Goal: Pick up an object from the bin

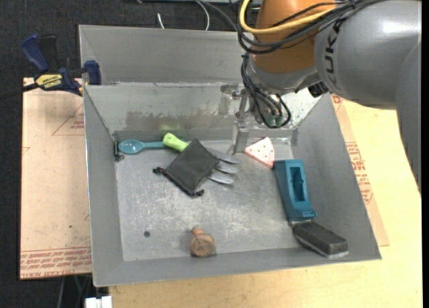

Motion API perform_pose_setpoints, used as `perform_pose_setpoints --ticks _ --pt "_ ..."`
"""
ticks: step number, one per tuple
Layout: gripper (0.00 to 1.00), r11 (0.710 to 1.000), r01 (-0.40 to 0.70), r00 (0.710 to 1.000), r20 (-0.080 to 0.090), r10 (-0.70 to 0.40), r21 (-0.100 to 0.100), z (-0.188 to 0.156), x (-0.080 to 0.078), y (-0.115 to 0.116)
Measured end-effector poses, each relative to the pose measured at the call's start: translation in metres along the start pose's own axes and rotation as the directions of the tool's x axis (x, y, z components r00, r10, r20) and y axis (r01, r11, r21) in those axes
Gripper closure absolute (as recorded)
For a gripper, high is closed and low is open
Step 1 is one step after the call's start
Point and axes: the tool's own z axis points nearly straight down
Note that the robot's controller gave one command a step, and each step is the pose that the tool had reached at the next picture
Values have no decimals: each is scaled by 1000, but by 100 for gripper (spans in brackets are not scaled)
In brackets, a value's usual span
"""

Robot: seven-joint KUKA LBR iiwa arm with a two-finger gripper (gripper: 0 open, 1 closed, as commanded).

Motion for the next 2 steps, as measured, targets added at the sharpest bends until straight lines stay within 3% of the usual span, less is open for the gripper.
perform_pose_setpoints --ticks 1,2 --pt "0 999 -48 999 -7 48 -4 77 13 20" --pt "0 999 -45 999 -3 45 -3 88 12 32"
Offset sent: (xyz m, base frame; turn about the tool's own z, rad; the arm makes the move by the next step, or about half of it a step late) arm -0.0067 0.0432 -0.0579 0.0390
